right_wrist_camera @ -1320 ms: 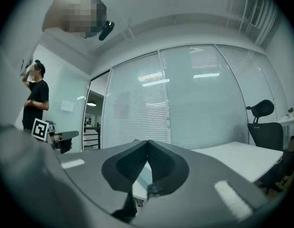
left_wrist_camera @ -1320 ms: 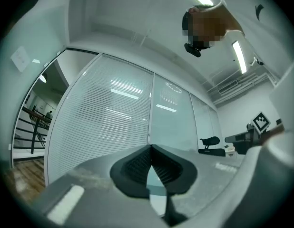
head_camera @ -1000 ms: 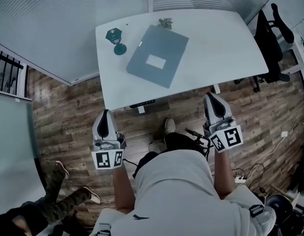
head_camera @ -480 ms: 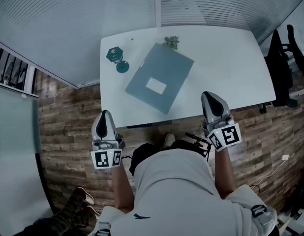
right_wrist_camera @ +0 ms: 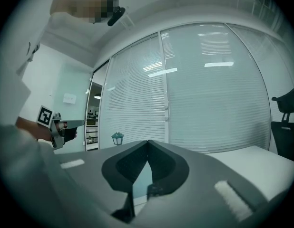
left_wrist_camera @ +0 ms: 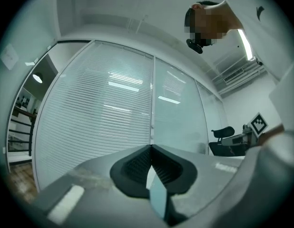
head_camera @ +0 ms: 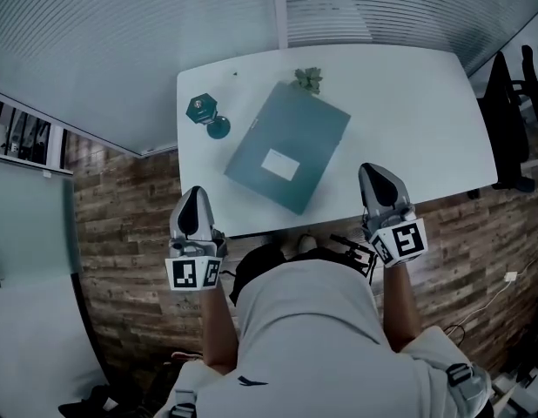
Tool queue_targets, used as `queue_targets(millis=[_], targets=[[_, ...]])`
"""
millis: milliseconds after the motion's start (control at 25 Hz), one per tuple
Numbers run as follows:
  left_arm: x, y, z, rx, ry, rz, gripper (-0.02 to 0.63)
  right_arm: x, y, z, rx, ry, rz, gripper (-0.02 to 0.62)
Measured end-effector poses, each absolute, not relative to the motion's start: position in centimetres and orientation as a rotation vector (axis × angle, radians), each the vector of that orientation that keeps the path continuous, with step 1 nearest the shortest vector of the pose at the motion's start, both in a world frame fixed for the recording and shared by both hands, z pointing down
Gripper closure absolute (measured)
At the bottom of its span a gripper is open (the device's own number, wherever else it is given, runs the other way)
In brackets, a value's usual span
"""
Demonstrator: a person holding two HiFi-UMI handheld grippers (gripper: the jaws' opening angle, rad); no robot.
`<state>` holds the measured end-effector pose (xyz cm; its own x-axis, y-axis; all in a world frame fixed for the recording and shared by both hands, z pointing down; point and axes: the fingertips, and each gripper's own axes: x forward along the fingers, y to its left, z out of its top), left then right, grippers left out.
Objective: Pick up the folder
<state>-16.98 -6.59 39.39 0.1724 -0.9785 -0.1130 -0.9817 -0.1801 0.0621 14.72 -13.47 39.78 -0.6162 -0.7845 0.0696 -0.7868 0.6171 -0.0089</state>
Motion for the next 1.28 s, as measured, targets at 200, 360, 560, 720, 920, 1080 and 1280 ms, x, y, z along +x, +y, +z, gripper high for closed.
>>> queue_targets(millis=[200, 360, 560, 720, 920, 1080, 1280], targets=[[-16.1, -10.8, 42.0, -2.586, 1.942, 0.025, 0.601, 14.6, -14.5, 40.4, 1.401, -2.759, 0.123, 0.594], [-14.7, -14.7, 45.6, -2.793, 1.863, -0.223, 0.601, 14.8, -14.7, 40.6, 1.436, -2.740, 0.135, 0.594], [-12.2, -19.0, 50.2, -2.961, 1.699, -0.605, 0.423, 15.7, -14.3, 41.1, 1.491, -2.698, 0.161, 0.594], [-10.3, -21.8, 52.7, -3.076, 1.604, -0.733, 0.382, 16.1, -14.2, 41.3, 1.522, -2.671, 0.174, 0.594], [-9.3, -24.3, 56.7, -3.250, 1.578, -0.883, 0.326, 16.5, -13.7, 41.7, 1.536, -2.637, 0.192, 0.594], [-8.6, -25.3, 59.2, -3.362, 1.460, -1.086, 0.282, 16.7, -13.6, 42.2, 1.542, -2.611, 0.202, 0.594], [-8.0, -25.5, 60.7, -3.523, 1.355, -1.082, 0.271, 16.1, -13.6, 42.5, 1.537, -2.600, 0.207, 0.594]])
